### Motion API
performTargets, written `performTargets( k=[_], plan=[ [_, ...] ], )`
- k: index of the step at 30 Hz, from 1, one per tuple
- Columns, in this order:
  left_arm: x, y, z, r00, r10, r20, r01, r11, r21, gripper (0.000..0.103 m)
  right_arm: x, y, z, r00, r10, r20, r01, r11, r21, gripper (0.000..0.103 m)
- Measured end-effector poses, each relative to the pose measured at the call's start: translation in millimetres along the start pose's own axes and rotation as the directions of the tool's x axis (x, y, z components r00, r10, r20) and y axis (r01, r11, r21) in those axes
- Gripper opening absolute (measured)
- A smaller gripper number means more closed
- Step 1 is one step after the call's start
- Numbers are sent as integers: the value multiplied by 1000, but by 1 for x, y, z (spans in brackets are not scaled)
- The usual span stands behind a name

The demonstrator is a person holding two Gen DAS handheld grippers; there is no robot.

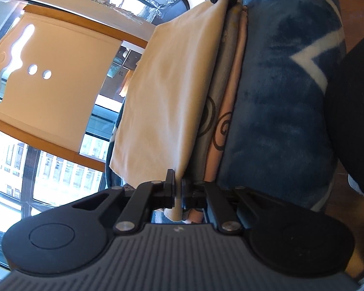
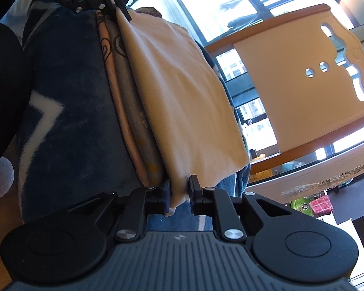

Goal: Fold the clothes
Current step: 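Lower the T-shirt onto the clothes stack on the blue blanket with both grippers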

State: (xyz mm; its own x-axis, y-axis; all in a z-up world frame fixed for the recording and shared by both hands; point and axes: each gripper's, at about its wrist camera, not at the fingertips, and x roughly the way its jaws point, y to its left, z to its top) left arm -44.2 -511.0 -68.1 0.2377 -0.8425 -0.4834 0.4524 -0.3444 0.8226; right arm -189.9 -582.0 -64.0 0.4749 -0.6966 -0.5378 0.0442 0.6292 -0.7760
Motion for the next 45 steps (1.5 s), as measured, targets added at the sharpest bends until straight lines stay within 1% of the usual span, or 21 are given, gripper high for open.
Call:
performTargets(
  k=[4, 13, 34, 42, 45],
  plan=[
    [2, 3, 2, 1000, -7, -6, 7, 1000, -9, 3, 4, 1, -1, 1000, 8, 0, -8, 1000, 1, 17],
    [5, 1, 2, 1000, -15, -13, 15, 1000, -4, 3, 7, 2, -3, 1000, 16, 1, -16, 1000, -3, 18],
    [2, 0, 2, 1000, -18, -15, 18, 1000, -15, 3, 4, 2, -3, 1000, 16, -10, -16, 1000, 18, 18],
    [-8, 10, -4, 999, -41, -14, 40, 996, -75, 6, -2, -2, -3, 1000, 6, -24, -6, 1000, 19, 16],
    [-15, 18, -10, 998, -52, -18, 50, 995, -90, 8, -6, -5, -10, 999, 4, -43, -3, 999, 37, 18]
  ],
)
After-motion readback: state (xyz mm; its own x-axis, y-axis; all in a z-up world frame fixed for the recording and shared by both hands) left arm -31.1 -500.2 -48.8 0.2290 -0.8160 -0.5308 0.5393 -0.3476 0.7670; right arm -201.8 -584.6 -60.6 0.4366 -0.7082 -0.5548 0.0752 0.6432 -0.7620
